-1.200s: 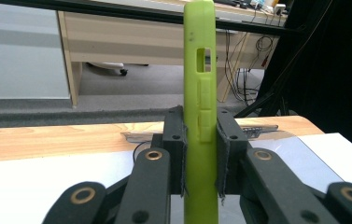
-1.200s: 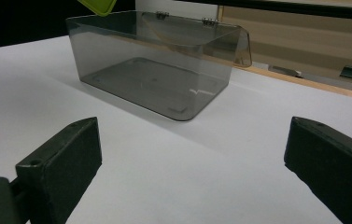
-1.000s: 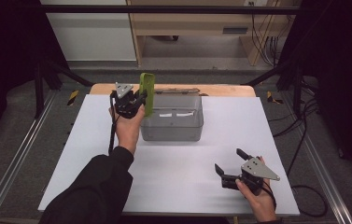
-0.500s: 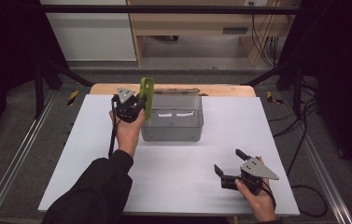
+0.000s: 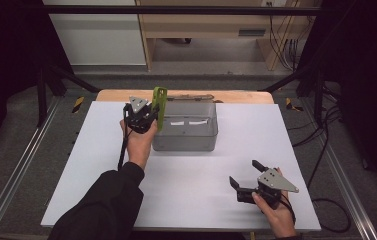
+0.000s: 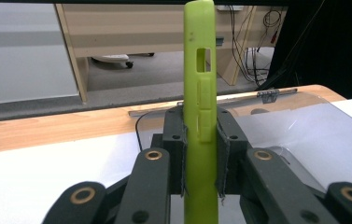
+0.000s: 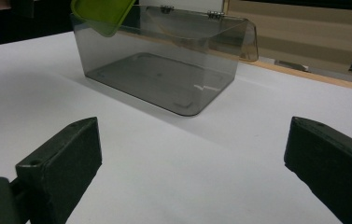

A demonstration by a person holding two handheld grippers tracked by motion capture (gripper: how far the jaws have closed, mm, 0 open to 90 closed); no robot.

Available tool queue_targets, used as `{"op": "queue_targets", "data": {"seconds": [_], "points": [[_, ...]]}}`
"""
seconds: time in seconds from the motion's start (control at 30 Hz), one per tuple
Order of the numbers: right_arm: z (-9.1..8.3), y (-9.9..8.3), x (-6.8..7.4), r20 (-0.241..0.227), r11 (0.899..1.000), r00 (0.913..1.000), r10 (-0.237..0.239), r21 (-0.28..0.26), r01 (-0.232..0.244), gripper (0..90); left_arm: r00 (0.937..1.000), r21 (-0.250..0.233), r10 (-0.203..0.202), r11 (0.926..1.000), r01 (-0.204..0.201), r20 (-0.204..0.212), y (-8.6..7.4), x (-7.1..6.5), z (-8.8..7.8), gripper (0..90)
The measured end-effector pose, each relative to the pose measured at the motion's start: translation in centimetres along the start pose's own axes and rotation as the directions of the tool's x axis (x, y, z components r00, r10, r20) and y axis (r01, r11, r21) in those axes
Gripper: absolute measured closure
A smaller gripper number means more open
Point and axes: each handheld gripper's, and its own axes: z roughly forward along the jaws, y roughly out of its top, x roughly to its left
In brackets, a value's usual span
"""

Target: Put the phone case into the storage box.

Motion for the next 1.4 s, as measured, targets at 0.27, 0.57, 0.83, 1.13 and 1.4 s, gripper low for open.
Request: {"op": "queue_targets", "data": {"seconds": [0.27, 0.57, 0.83, 1.13, 1.4], "points": [[0.0, 0.0, 0.0, -0.003, 1.000, 1.0000, -0.005, 0.002, 0.005, 4.5, 1.0000, 0.013, -0.002, 0.9999, 0.002, 0.006, -0.6, 0.0, 0.3, 77.5], [0.1, -0.1, 0.0, -0.007, 1.000, 1.0000, -0.002, 0.009, 0.002, 4.5, 0.9999, 0.031, -0.011, 0.9995, 0.011, 0.011, -1.1, 0.1, 0.6, 77.5], [0.2, -0.1, 0.1, -0.009, 1.000, 0.9999, -0.007, 0.013, 0.007, 4.5, 0.9997, 0.041, -0.010, 0.9991, 0.009, 0.021, -1.6, 0.2, 0.7, 77.5], [0.2, -0.2, 0.2, -0.013, 1.000, 0.9999, -0.010, 0.020, 0.010, 4.5, 0.9995, 0.059, -0.005, 0.9983, 0.003, 0.032, -2.1, -0.1, 0.7, 77.6], [0.2, -0.2, 0.2, -0.013, 1.000, 0.9999, -0.010, 0.021, 0.011, 4.5, 0.9994, 0.069, -0.008, 0.9976, 0.006, 0.035, -2.2, -0.2, 0.8, 77.6]]}}
